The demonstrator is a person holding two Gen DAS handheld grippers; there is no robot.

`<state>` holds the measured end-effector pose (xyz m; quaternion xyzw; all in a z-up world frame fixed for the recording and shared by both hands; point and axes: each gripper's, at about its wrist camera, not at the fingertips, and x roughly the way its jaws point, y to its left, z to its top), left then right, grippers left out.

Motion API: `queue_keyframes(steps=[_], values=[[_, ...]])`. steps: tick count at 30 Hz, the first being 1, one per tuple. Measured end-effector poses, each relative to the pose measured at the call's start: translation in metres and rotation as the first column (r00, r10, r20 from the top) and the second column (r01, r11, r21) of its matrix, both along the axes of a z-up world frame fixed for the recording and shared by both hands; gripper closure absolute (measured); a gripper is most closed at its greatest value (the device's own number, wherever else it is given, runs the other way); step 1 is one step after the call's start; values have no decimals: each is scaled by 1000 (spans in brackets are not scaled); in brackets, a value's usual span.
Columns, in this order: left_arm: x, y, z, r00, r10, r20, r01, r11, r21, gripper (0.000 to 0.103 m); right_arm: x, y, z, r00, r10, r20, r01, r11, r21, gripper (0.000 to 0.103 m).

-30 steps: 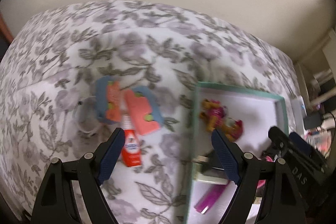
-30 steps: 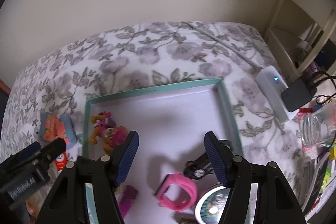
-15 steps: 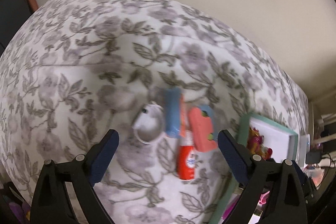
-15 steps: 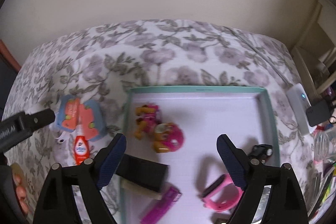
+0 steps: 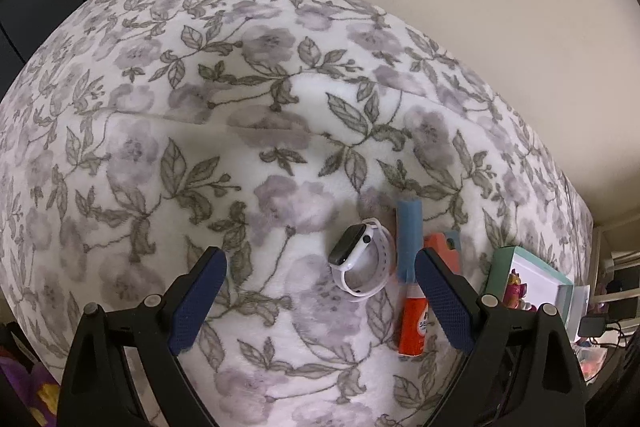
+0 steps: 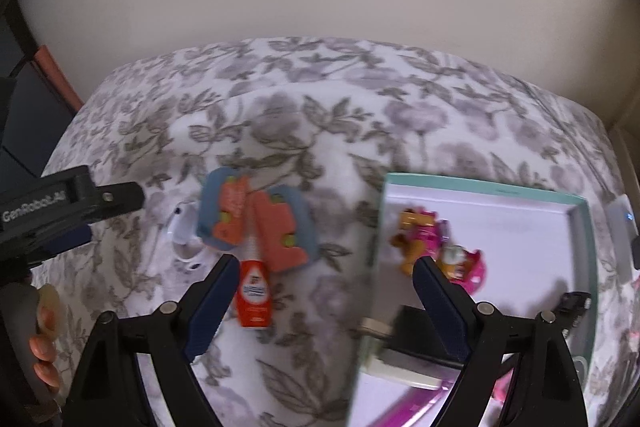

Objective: Organize rigid objects
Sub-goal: 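Move the left tool to the white smartwatch while the right tool reaches the red bottle, then close the left tool on the white smartwatch while the right tool grasps the red bottle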

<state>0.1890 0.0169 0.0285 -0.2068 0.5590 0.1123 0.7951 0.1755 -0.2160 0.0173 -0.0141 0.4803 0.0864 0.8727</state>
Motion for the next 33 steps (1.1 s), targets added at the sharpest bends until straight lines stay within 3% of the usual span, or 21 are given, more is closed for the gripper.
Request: queue_keyframes(steps=[8, 10, 14, 16, 22, 29, 33], values=[[6, -6, -22, 998, -37, -51, 38, 999, 25, 8, 0, 23, -11, 999, 53, -10, -53, 999, -10, 19], [7, -7, -28, 997, -43, -59, 45, 998, 32, 8, 1, 28, -18, 997, 66, -26, -66, 998, -15, 28], [12, -8, -38, 996, -48, -71, 51, 998, 37, 8, 2, 36, -29, 995, 84, -54, -85, 996, -26, 33], [16, -9, -44, 995, -54, -80, 57, 998, 40, 8, 2, 40, -35, 994, 94, -58, -97, 994, -51, 41], [22, -11, -56, 994, -66, -92, 71, 996, 52, 8, 4, 46, -49, 990, 105, -93, -111, 992, -67, 50], [30, -13, -61, 992, -86, -87, 93, 992, 82, 17, 6, 49, -62, 988, 106, -115, -116, 990, -84, 51], [34, -20, -65, 991, -103, -90, 114, 985, 127, 27, 6, 49, -62, 989, 106, -107, -116, 989, -89, 51]])
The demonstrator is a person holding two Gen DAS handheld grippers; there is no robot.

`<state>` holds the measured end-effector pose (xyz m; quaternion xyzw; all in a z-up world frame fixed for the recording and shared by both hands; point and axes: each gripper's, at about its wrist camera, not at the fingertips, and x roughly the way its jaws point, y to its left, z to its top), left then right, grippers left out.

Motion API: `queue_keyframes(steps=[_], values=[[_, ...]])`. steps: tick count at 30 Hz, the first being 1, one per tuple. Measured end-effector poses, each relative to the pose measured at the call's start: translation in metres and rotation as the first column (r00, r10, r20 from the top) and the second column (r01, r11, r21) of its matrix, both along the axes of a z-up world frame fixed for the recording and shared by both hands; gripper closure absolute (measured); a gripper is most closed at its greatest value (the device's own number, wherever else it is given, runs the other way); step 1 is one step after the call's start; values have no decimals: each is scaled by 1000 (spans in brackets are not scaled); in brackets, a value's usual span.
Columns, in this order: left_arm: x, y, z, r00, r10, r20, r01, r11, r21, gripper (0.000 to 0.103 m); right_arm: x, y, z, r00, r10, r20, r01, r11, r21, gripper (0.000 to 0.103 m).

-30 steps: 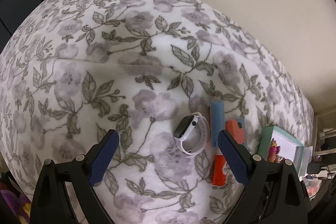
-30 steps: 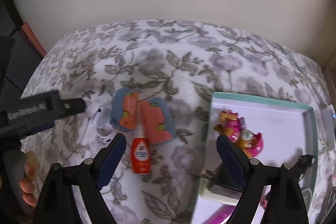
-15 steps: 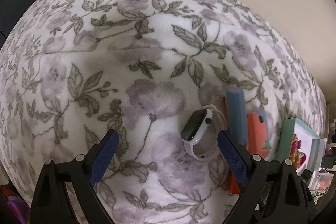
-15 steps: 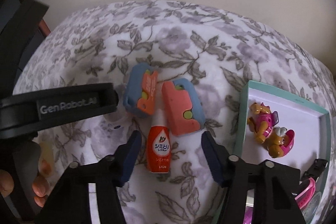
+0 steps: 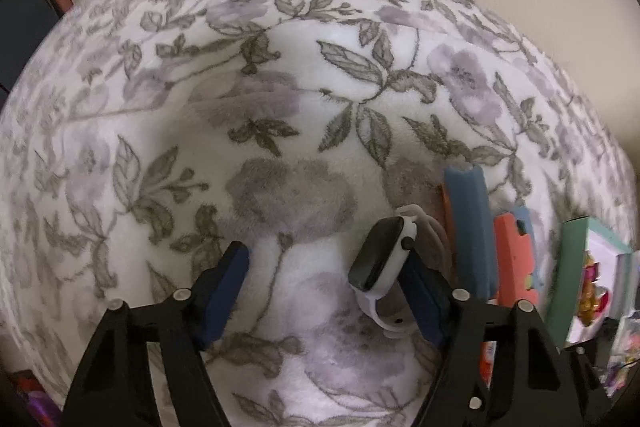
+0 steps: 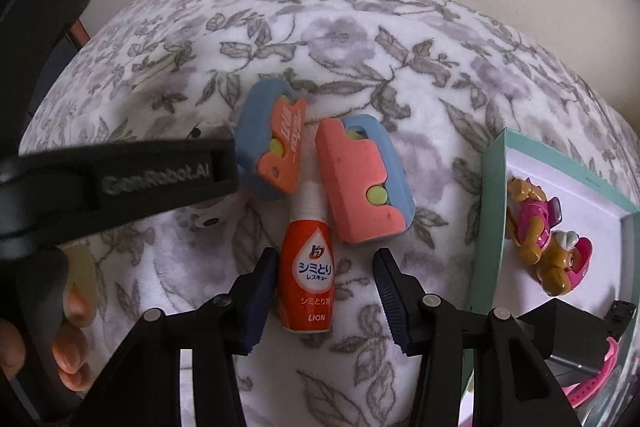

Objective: Organize rigid objects
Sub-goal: 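Close the left tool on the white smartwatch while the right tool grasps the red bottle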

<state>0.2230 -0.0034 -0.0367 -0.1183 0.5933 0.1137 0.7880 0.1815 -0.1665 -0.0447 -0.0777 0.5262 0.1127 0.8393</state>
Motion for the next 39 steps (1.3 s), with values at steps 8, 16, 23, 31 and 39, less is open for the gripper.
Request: queue_keyframes(steps=[8, 16, 23, 31, 39], values=[[0, -5, -1, 1000, -18, 12, 18, 999, 27, 42, 0, 1, 0, 1000, -1, 10, 1, 1000, -10, 57], [2, 2, 2, 999, 12, 30, -12, 1000, -7, 71, 1, -10, 1, 1000, -9, 6, 9, 1000, 23, 70], [2, 9, 2, 999, 33, 28, -33, 999, -22, 81, -1, -11, 3, 1000, -3, 11, 2, 1000, 29, 70], [-8, 14, 15, 998, 38, 44, -36, 999, -41, 88, -4, -12, 17, 1000, 12, 26, -14, 998, 60, 76], [-15, 17, 44, 994, 34, 101, -31, 999, -40, 88, -7, -12, 34, 998, 28, 62, -33, 997, 69, 81]])
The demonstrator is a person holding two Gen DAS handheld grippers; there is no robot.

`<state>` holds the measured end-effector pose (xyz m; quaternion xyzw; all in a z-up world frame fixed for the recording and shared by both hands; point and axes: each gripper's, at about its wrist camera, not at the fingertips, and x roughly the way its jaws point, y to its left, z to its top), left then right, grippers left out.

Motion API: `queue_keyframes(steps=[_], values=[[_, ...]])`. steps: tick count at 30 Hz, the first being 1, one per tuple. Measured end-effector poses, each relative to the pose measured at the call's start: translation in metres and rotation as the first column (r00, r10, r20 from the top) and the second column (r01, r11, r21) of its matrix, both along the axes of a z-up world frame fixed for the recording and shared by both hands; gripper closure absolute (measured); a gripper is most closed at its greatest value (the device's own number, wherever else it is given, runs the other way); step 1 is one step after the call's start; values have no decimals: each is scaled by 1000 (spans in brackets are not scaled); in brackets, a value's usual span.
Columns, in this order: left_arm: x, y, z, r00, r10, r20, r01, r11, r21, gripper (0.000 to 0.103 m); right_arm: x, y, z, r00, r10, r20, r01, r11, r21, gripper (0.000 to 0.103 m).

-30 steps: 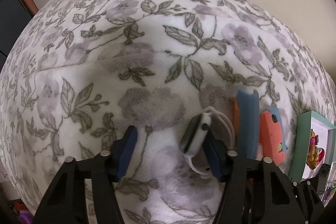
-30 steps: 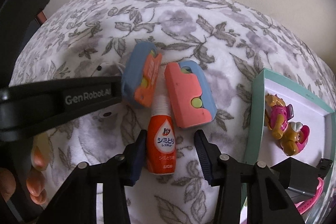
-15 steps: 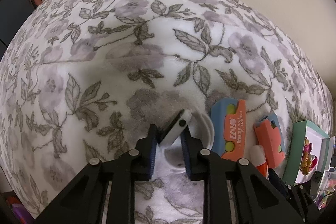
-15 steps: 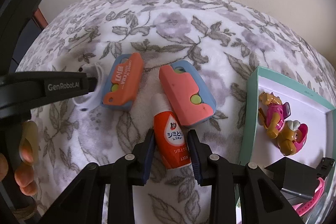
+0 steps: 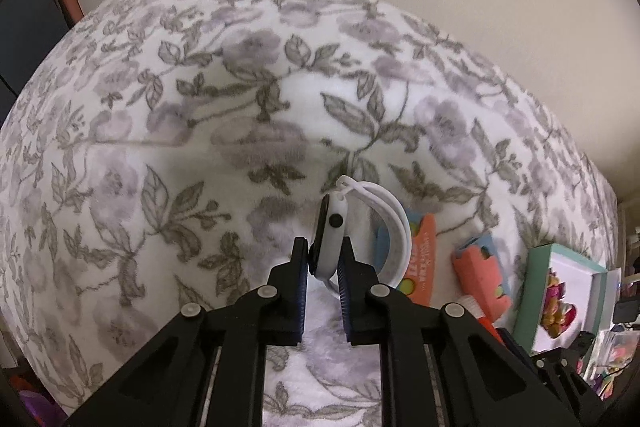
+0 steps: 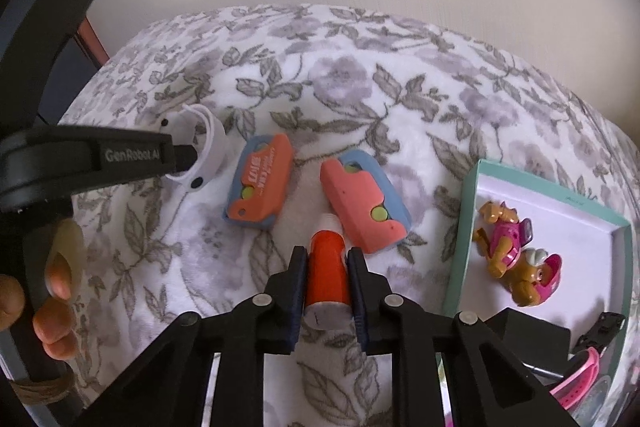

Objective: Organize rigid objects
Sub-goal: 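Close the left tool on the white smartwatch while the right tool grasps the red bottle, then carry the smartwatch with the left tool over the tray while the right tool carries the bottle there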

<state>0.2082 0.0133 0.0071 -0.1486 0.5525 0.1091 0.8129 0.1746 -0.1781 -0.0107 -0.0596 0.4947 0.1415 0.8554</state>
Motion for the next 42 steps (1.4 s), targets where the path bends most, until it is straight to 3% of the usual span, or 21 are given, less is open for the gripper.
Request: queue_keyframes(steps=[14, 25, 35, 42], values=[[-6, -7, 57, 990, -20, 139, 20, 1000, -3, 89, -7, -31, 52, 992, -68, 104, 62, 996, 62, 81], [-12, -64, 86, 966, -145, 215, 158, 987, -43, 88, -10, -110, 90, 960, -229, 159, 213, 971, 112, 81], [-17, -146, 86, 926, -317, 207, 324, 946, -3, 88, -18, -194, 105, 906, -395, 155, 373, 916, 149, 81], [-25, -210, 70, 872, -457, 177, 457, 888, 41, 88, -20, -231, 94, 882, -457, 111, 437, 884, 167, 81]])
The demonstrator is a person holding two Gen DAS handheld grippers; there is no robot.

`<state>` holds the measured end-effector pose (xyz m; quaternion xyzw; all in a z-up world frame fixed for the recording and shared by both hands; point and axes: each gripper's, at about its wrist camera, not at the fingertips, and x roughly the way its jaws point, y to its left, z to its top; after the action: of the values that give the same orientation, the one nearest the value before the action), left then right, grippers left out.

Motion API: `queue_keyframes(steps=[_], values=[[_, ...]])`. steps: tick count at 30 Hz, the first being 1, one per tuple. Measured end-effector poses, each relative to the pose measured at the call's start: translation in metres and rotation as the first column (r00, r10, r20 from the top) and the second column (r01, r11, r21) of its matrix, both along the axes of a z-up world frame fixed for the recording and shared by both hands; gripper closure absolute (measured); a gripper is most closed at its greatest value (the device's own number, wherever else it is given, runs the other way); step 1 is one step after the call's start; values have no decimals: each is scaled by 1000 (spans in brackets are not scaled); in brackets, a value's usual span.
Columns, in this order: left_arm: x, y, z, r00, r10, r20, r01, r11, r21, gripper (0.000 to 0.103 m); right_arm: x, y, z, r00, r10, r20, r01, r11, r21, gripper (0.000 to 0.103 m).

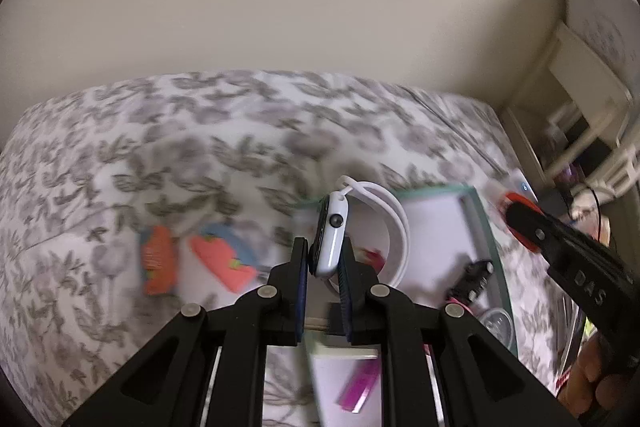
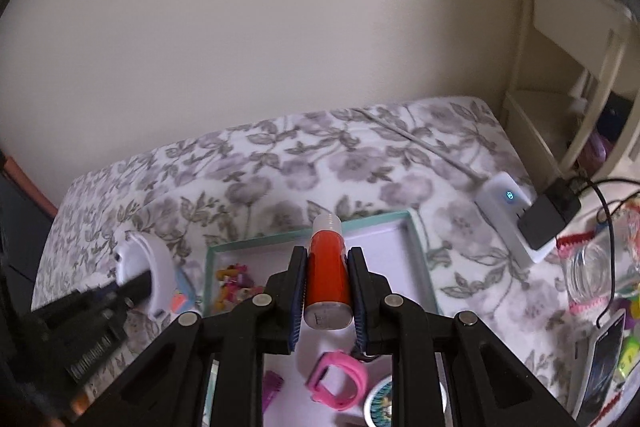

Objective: Organize rigid objects
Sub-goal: 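Carry the smartwatch with the left tool over the tray while the right tool carries the bottle there, then open both tools to drop the smartwatch and red bottle in the tray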

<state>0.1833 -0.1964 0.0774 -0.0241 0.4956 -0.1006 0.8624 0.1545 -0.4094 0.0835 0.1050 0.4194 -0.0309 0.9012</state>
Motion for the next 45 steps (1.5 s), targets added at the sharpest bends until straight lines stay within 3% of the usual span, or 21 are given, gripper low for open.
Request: queue_keyframes(steps=[12, 32, 35, 39, 45], values=[[-9, -58, -34, 992, -119, -51, 123, 988, 95, 88, 8, -20, -50, 988, -29, -150, 32, 999, 18, 81], [-10, -63, -40, 988, -140, -65, 147, 983, 111, 88, 14, -13, -71, 972, -19, -233, 16, 1000, -15, 81], [-10, -63, -39, 988, -141, -66, 148, 983, 106, 85, 14, -13, -71, 972, -21, -234, 17, 1000, -19, 80], [-11, -63, -38, 987, -144, -63, 150, 984, 96, 66, 14, -13, -71, 972, -23, -234, 19, 1000, -19, 80], [-12, -64, -35, 988, -144, -55, 149, 984, 99, 66, 13, -13, -66, 975, -26, -221, 21, 999, -27, 80]])
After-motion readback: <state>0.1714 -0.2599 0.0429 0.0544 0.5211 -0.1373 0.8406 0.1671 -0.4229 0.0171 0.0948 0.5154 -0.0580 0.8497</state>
